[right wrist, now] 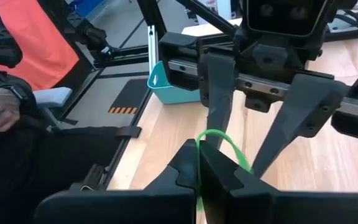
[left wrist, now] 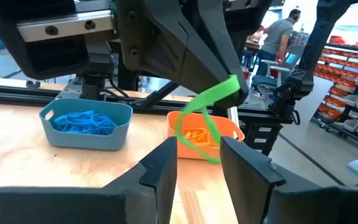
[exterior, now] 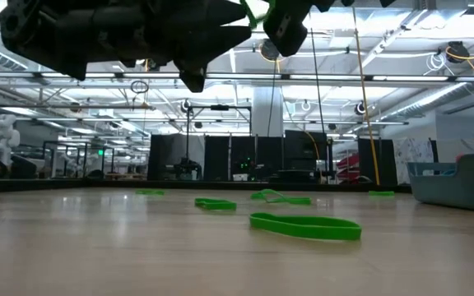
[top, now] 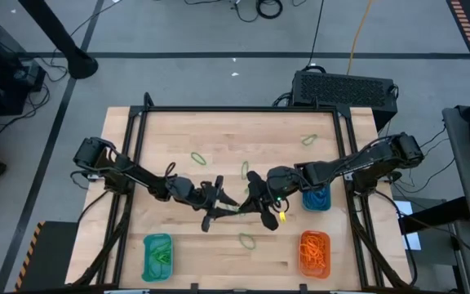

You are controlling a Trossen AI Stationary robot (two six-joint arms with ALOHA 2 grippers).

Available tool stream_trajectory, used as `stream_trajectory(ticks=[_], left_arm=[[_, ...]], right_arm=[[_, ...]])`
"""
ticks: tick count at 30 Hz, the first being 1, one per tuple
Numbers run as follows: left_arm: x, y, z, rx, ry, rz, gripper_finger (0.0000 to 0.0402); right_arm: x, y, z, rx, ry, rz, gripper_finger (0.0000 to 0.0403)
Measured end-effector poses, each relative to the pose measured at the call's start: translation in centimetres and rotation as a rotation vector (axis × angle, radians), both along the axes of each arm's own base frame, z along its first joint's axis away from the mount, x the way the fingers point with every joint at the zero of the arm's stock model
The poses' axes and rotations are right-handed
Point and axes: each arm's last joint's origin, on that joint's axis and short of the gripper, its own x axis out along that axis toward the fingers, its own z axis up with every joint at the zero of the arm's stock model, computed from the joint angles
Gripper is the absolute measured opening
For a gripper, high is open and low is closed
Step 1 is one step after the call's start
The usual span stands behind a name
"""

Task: Sort rubber bands into baskets
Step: Put the green rubber band into the green bin

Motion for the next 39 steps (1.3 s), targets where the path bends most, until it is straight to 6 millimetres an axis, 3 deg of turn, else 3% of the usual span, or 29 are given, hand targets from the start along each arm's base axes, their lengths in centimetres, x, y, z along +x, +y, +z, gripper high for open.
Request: stream_trajectory(ticks=[39], left_arm=[[0.08,0.29,-0.06,-0.097,0.035,0.013,0.0129]], right_arm=[[0.42,-0.55,0.23,-0.130,-0.095,-0.013,0.0000]])
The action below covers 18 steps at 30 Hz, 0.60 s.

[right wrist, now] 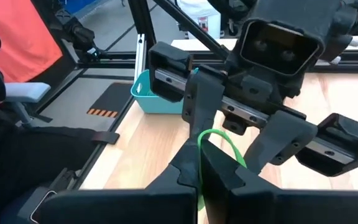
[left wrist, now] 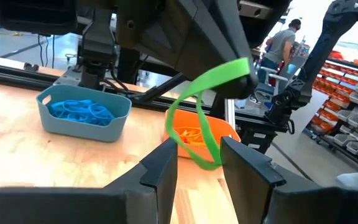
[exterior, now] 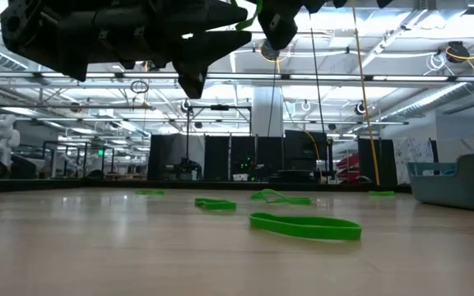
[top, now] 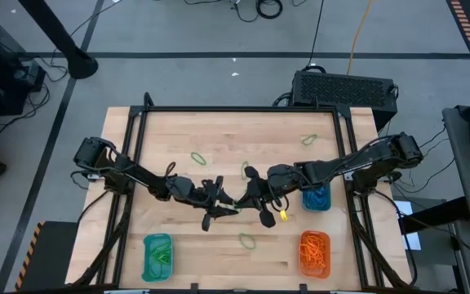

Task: Sort rubber bands into baskets
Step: Put the green rubber band into the green bin

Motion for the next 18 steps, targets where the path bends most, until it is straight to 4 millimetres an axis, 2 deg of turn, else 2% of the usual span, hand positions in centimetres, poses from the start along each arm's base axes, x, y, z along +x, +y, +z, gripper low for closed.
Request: stream_trajectory(ticks=[4,9,13,18], left_arm=[[0.00,0.00,0.00,0.029,-0.008,0.000,0.0102],[0.00,-0.01,-0.07,0.051,-0.006,0.000,0.0014],[-0.01,-0.02,-0.16,0.054,0.002,0.000,0.0009],[-0.04,0.00,-0.22,0.057,0.018,0.000,0.0004]], right_arm=[[0.25,0.00,-0.37,-0.005,0.005,-0.003,0.0000],[0.46,0.04,-0.75,-0.007,0.015,-0.004,0.0000],[0.52,-0.15,-0.82,-0.014,0.020,-0.075,0.0015],[0.41,-0.19,-0.76,-0.024,0.023,-0.076,0.0071]])
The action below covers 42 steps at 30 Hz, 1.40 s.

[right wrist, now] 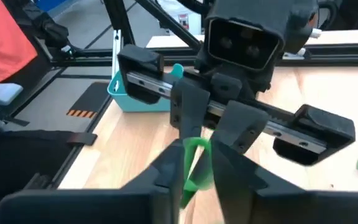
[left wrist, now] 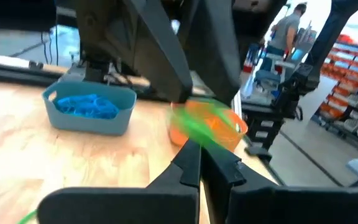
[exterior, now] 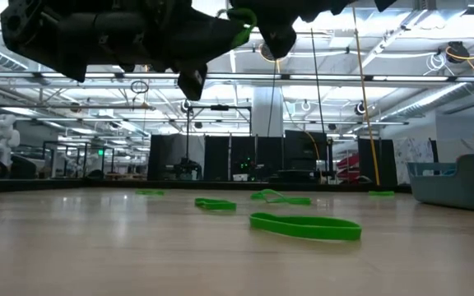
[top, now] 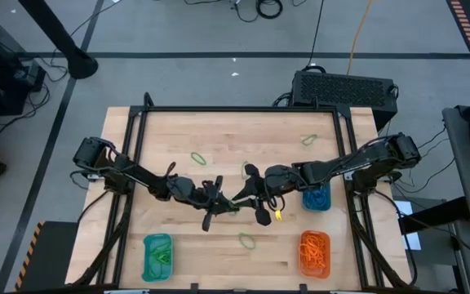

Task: Sort rubber bands into baskets
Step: Put the green rubber band into the green bin

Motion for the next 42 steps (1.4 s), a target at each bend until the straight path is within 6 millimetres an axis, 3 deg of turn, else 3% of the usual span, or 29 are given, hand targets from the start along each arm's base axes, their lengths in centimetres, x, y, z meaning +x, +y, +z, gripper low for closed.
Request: stream_trajectory(ticks=[5,10,19,25,34,42], left_arm=[[-1.0,0.1,1.3,0.021,0.085,-0.004,0.0003],[-3.7,-0.8,3.0,0.033,0.253,-0.062,0.0002],[-11.1,-5.1,4.5,-0.164,0.642,-0.202,0.0001],[-15.2,-7.8,3.6,-0.340,0.943,-0.171,0.0001],[-17.1,-8.7,1.3,-0.351,1.205,-0.020,0.0009],[-17.2,-8.8,1.0,-0.360,1.267,-0.026,0.0046]], right_arm=[[-0.4,-0.1,-0.9,-0.029,0.096,0.007,0.0130],[-0.8,-0.1,-1.5,-0.035,0.177,0.003,0.0164],[-1.1,0.7,-1.6,-0.007,0.200,0.012,0.0177],[-1.2,1.4,-1.6,0.007,0.206,0.022,0.0176],[-1.2,1.5,-1.6,0.007,0.195,0.022,0.0176],[-1.1,1.5,-1.5,0.009,0.187,0.021,0.0176]])
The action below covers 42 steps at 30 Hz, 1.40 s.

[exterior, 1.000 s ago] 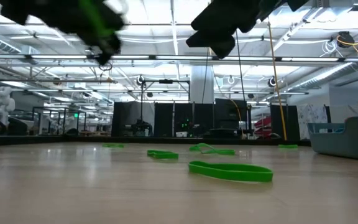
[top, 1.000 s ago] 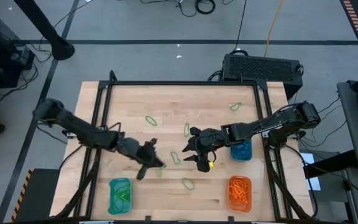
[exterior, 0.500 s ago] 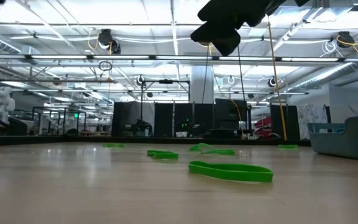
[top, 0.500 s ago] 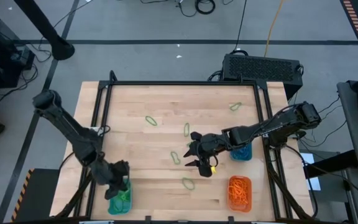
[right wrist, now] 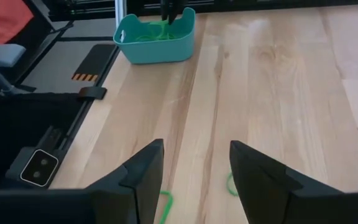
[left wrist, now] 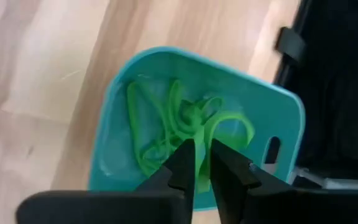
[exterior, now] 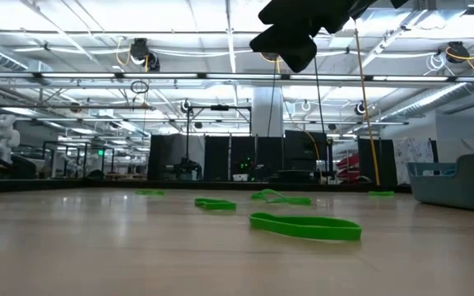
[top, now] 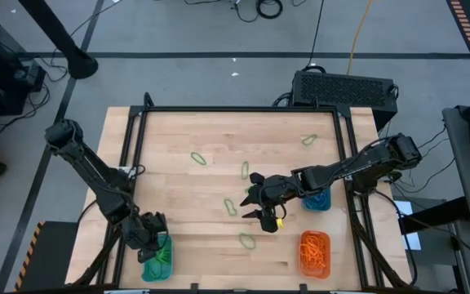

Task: Sort rubber bands into baskets
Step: Put the green rubber band into the green bin

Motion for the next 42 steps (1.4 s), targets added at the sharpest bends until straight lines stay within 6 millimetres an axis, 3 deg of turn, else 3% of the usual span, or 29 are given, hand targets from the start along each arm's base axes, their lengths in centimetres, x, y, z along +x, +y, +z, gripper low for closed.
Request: stream_trajectory(ticks=[9,13,22,25,30,36,42], left_arm=[[-0.3,0.5,-0.4,0.052,0.047,0.007,0.0117],[0.0,0.3,-0.1,-0.012,0.058,0.039,0.0135],[3.5,-0.4,2.7,-0.241,-0.337,-0.048,0.0137],[4.8,0.4,3.3,-0.110,-0.557,-0.059,0.0137],[6.8,2.7,2.9,0.379,-0.793,-0.013,0.0137],[10.1,4.0,1.0,0.647,-0.877,-0.126,0.0137],[13.0,6.9,-3.2,0.715,-0.718,-0.129,0.0137]], right_arm=[[0.0,0.0,0.0,-0.002,-0.002,0.001,0.0176],[0.0,0.0,0.0,-0.003,-0.001,0.001,0.0176],[0.0,0.0,0.0,-0.007,0.003,0.003,0.0176],[0.0,0.0,0.0,-0.024,-0.003,0.015,0.0176],[0.0,0.0,0.0,-0.046,-0.011,0.029,0.0176],[0.0,0.0,0.0,-0.070,-0.017,0.045,0.0176],[0.0,-0.1,0.0,-0.095,-0.026,0.059,0.0176]])
